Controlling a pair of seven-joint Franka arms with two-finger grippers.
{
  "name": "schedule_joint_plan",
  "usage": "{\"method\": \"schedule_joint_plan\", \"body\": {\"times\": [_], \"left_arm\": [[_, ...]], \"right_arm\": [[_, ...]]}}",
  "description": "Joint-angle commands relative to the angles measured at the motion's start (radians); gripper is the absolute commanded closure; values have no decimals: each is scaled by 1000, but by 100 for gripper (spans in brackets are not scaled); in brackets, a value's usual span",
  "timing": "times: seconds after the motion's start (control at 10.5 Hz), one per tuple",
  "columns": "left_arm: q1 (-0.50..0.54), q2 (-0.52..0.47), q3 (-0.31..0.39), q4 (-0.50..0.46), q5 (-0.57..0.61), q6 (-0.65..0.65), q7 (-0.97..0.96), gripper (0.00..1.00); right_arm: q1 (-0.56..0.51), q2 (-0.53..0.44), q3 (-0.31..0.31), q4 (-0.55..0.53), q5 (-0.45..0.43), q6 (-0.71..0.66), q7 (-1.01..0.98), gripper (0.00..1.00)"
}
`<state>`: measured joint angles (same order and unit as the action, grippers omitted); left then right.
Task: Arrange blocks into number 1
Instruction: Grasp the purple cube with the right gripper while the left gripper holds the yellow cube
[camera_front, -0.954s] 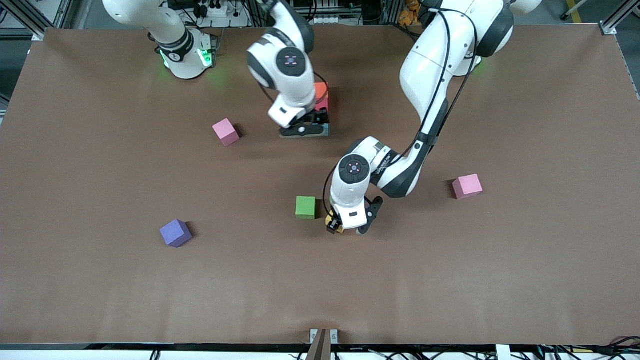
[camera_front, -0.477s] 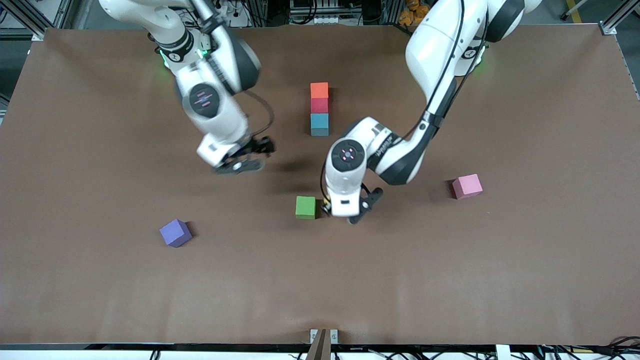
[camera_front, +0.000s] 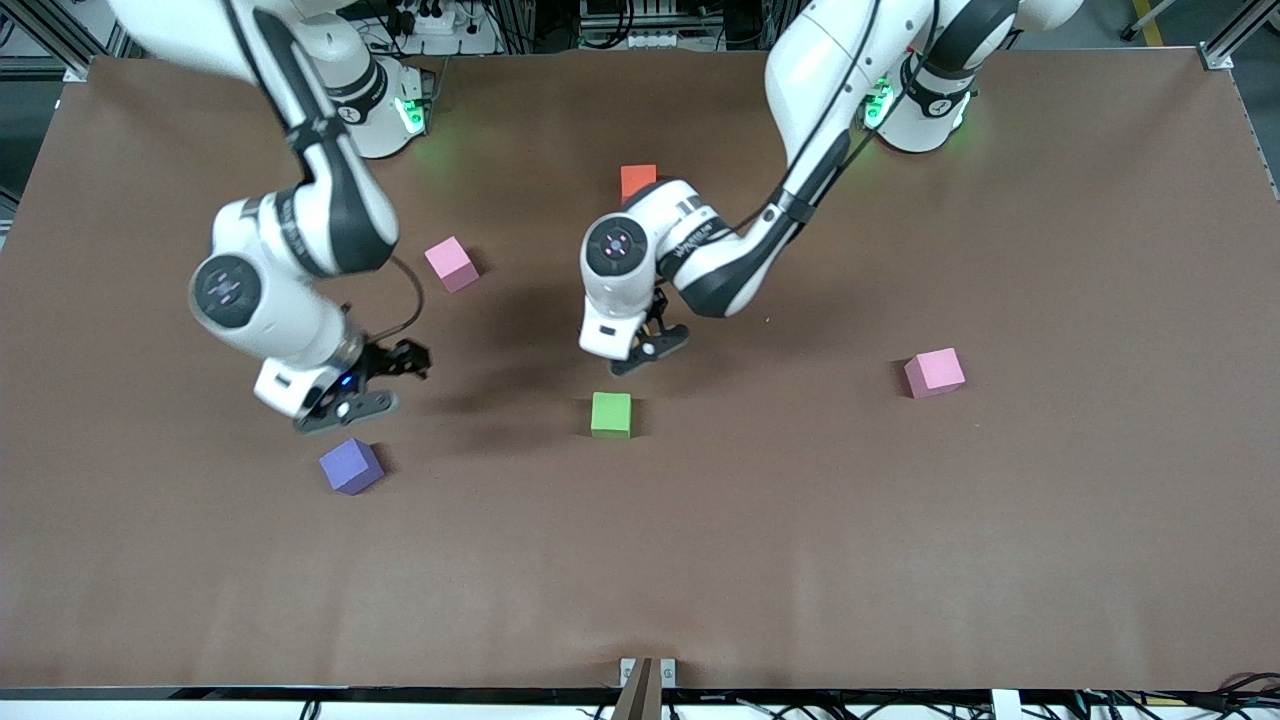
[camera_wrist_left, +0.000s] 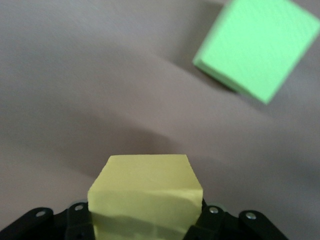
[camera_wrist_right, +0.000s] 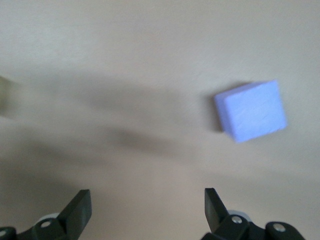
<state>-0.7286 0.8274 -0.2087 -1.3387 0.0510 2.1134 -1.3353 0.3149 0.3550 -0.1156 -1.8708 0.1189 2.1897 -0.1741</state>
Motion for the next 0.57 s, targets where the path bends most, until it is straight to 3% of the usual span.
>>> {"method": "schedule_joint_plan", "body": {"times": [0.0,0.19,0.48], "left_arm": [[-5,-37,-12,-106,24,93,56,100],[-8,-79,-32,-215,75,190,56,100],[-17,-80,-34,-240,82,197,64,100]], "right_arm": [[-77,126,14,151,-27,-11,-155,0],[-126,179,13,223,-31,-13,-273,0],[-122,212,-13,255,-31,-10,-333,0]]}}
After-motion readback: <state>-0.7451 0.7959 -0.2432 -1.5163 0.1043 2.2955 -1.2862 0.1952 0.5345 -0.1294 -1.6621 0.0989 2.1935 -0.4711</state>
